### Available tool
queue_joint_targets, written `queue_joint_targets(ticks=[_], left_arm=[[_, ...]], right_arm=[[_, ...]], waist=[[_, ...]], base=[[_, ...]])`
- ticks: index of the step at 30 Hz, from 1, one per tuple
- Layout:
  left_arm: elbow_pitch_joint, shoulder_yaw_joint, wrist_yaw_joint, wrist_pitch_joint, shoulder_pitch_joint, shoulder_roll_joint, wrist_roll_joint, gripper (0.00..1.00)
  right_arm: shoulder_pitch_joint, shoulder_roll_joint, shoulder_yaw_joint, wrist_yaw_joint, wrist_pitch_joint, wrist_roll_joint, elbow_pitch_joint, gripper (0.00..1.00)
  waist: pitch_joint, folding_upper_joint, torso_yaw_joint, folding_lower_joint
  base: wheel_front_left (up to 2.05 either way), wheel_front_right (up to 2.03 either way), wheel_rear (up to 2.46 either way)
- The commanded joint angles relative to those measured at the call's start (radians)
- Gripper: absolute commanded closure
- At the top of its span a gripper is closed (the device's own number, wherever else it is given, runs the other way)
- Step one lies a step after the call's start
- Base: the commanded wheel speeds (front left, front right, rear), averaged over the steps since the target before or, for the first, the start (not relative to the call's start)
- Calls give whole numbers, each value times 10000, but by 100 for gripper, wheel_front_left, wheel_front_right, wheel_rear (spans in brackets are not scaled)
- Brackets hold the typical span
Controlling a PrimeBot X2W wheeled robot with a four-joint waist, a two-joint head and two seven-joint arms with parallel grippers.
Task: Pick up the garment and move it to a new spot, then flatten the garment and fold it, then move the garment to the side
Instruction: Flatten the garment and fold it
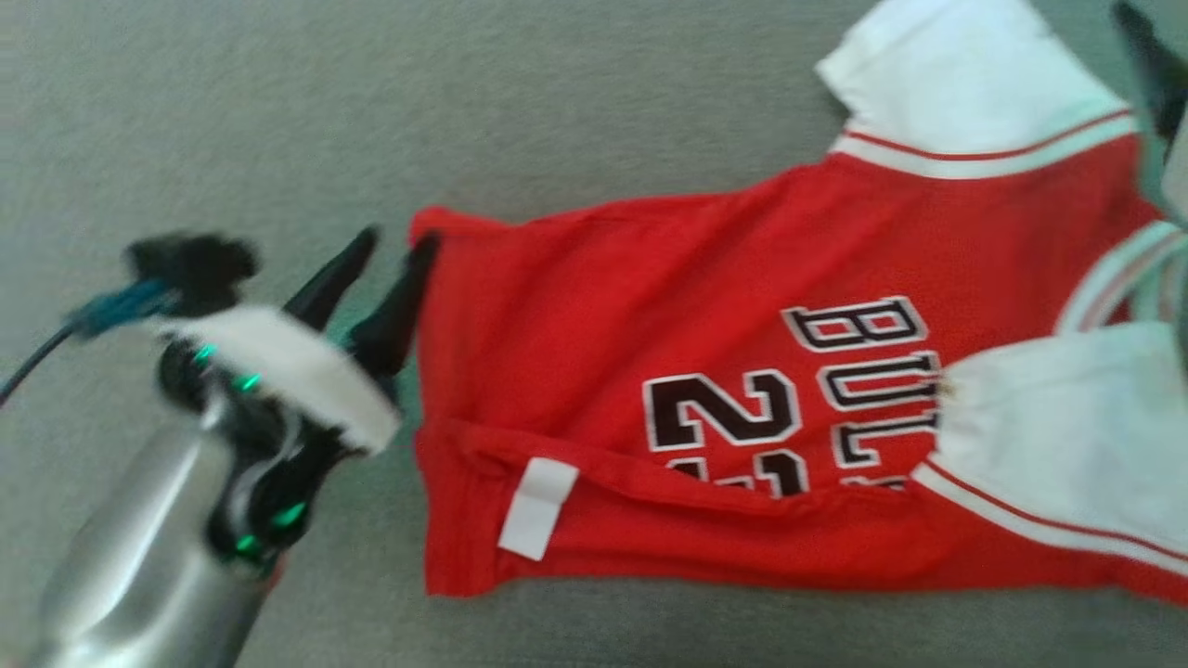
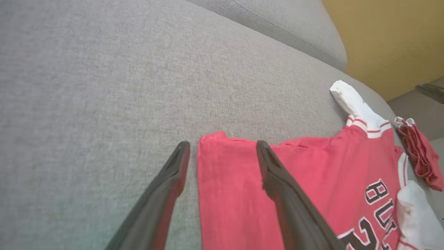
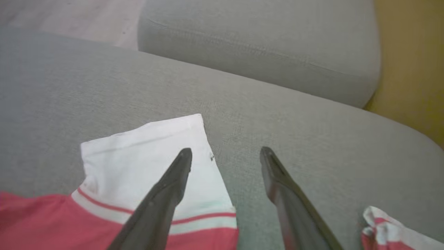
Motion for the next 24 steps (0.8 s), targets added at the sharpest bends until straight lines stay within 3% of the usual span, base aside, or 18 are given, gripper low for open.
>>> queue_joint_targets(ticks=[1, 6, 10, 14, 24], left_arm=[[7, 274, -102, 3, -335, 173, 220, 0], [1134, -613, -636, 113, -1308, -493, 668, 0], [1321, -851, -974, 267, -1428, -575, 567, 0], [1108, -859, -1194, 555, -1289, -513, 125, 0], [1009, -851, -1194, 908, -1324, -247, -37, 0]], right_arm=[[-141, -61, 174, 67, -121, -179, 35, 0], [-1222, 50, 597, 67, -641, -879, 2162, 0], [-1476, 77, 764, 67, -921, -930, 3151, 0], [-1515, 85, 1004, 67, -1026, -788, 3662, 0], [-1640, 153, 1506, 67, -895, -344, 3975, 0]], waist=[[635, 0, 794, -4], [838, 0, 1287, -4], [799, 0, 1390, -4], [691, 0, 1338, -4], [592, 0, 978, -4]], base=[[0, 0, 0], [0, 0, 0], [0, 0, 0], [0, 0, 0], [0, 0, 0]])
